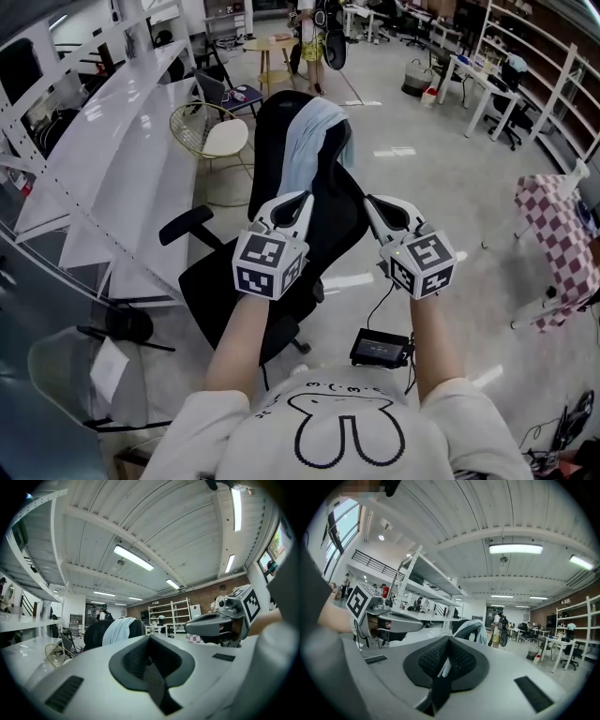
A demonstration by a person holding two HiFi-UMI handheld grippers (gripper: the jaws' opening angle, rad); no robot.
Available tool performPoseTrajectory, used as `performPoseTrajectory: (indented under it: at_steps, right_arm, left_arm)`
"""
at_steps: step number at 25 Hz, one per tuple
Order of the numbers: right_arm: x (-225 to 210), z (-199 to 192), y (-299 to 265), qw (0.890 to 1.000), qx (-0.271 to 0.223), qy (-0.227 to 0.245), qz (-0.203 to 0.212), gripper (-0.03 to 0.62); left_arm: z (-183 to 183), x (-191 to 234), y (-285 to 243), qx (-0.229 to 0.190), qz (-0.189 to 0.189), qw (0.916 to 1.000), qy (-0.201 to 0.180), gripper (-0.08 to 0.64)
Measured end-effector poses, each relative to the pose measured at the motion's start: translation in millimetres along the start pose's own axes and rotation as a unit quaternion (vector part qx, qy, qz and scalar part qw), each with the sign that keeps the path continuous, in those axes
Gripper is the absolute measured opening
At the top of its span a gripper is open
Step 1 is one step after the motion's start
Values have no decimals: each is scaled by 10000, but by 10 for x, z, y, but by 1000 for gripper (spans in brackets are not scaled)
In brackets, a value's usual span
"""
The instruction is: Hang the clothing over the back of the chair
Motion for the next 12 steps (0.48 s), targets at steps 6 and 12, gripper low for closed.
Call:
performPoseTrajectory:
  at_steps: [6, 12]
  right_arm:
    - [169, 21, 107, 10000, -34, -46, -62, 17]
    - [265, 35, 198, 9992, -178, -283, -227, 17]
  left_arm:
    - [5, -94, 96, -176, 189, 9997, 30, 9]
    - [29, -187, 248, -441, 335, 9985, 3, 11]
Point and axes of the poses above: the fingertips, and each gripper's own axes: y backward along the fingers, x to its left, z out of its top, the point moved 7 cm from there along y, backward along the fingers, and after that the axes turned 8 degrees about -x, right-handed, at the moved point
